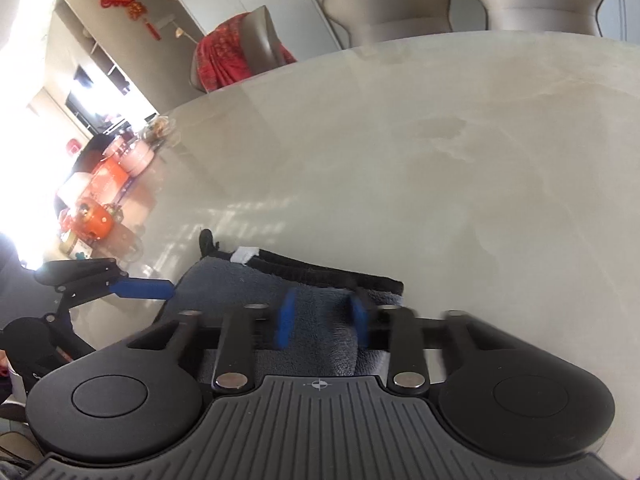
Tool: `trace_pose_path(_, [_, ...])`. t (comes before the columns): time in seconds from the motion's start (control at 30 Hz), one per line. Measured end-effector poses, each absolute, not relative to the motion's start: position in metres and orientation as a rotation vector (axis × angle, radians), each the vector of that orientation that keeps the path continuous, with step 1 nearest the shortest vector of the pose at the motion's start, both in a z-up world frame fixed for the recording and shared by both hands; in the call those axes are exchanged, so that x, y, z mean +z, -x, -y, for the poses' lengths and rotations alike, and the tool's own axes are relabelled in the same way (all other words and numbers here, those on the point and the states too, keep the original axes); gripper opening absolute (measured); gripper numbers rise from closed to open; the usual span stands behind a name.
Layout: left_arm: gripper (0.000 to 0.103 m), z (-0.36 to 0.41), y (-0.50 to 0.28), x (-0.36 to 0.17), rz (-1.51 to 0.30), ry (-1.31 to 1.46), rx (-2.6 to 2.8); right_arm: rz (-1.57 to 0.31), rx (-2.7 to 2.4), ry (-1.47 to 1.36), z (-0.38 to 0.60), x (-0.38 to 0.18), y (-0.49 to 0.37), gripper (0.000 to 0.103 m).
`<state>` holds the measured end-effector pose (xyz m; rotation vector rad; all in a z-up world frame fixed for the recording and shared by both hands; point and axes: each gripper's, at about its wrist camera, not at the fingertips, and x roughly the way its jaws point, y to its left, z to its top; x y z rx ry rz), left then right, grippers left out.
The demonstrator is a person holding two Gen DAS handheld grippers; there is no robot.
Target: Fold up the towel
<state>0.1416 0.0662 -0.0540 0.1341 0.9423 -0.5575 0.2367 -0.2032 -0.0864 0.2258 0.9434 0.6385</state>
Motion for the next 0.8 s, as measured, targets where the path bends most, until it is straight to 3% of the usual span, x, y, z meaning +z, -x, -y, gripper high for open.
trace_pose_path(0.13, [0.082,-0.062,-0.146,-0.053,-0.936,-0.140,-0.568,-0.886,0.635,-0.231,0.214,-0.073,-0.239,0.010])
trace_pose_path(0.47, [0.082,-0.049,-0.154,-0.066,-0.943,-0.191,-0.580,-0.956,0.563,-0.281,0.219,-0.102,-0.250,0.011])
trace_pose_path(0.57, [0.082,-0.050,-0.152,-0.062,-0.940,-0.199,-0.574,-0.959,0.547,-0.322,0.220,-0.102,-0.248,0.021])
trace_pose_path(0.63, [0.082,-0.055,-0.146,-0.050,-0.910,-0.186,-0.568,-0.931,0.529,-0.323,0.223,-0.091,-0.238,0.042])
trace_pose_path(0.8, [0.082,-0.065,-0.125,-0.041,-0.888,-0.112,-0.590,-0.996,0.599,-0.315,0.219,-0.083,-0.200,0.043])
